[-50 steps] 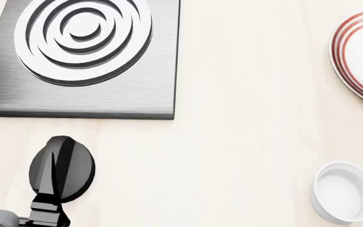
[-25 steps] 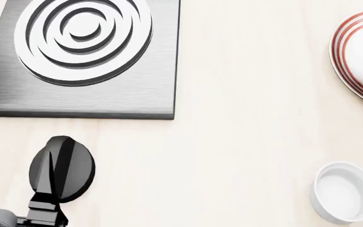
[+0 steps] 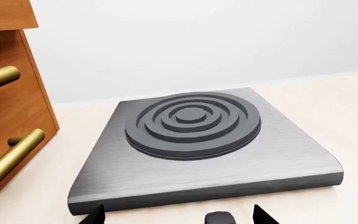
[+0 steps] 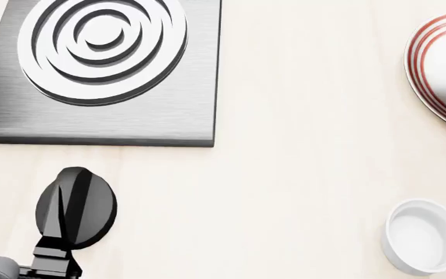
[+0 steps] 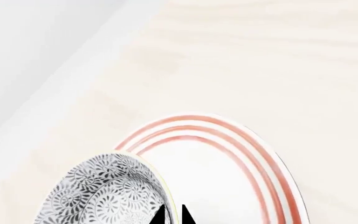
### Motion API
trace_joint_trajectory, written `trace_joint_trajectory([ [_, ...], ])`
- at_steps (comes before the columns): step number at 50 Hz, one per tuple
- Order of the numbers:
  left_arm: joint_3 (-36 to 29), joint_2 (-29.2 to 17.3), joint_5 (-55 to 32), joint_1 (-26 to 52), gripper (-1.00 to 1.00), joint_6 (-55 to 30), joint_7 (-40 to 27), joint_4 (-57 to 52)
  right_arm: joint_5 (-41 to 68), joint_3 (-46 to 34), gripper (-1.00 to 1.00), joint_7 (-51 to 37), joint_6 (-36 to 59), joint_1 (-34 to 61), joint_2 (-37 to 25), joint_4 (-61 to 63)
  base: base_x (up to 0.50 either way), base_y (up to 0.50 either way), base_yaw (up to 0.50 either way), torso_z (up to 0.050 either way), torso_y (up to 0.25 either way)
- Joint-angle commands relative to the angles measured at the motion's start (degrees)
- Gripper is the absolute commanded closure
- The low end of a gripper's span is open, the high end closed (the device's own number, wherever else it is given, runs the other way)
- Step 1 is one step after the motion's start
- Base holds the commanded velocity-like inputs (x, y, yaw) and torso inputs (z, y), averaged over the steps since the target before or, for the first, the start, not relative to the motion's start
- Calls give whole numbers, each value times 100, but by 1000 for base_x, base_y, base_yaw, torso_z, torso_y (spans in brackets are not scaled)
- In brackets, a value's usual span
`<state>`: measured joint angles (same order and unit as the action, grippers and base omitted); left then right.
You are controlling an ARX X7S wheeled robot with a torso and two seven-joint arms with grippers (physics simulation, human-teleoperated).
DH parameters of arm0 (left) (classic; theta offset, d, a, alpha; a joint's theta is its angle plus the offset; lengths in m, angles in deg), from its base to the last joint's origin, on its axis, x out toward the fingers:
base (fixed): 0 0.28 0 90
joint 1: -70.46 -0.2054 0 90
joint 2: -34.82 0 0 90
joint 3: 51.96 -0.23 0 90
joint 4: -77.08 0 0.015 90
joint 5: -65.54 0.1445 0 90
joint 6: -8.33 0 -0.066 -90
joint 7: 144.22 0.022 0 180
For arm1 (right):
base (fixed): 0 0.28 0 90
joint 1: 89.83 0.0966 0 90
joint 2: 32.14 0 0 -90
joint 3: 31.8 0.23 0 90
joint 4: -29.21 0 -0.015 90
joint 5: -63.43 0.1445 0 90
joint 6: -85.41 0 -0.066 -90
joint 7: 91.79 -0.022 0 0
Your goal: Pick the akita bowl next to the ramekin and place it on the plate.
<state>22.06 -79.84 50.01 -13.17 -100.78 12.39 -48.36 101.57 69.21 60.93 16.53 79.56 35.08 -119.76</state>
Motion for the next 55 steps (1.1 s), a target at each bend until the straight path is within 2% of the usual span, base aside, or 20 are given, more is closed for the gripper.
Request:
trace_joint_trajectory([
  [1, 138, 110, 69, 7, -100, -4, 122, 21, -226, 80, 100, 256, -124, 93, 102, -189, 0, 0, 0, 0, 0],
  [30, 125, 70, 48, 11, -100, 14, 90, 48, -597, -82, 100, 626, -809, 629, 138, -1541, 0, 0, 0, 0, 0],
  [55, 127, 34, 40, -19, -100, 87, 66, 98, -942, 145, 100, 630, -774, 517, 181, -1544, 0, 0, 0, 0, 0],
])
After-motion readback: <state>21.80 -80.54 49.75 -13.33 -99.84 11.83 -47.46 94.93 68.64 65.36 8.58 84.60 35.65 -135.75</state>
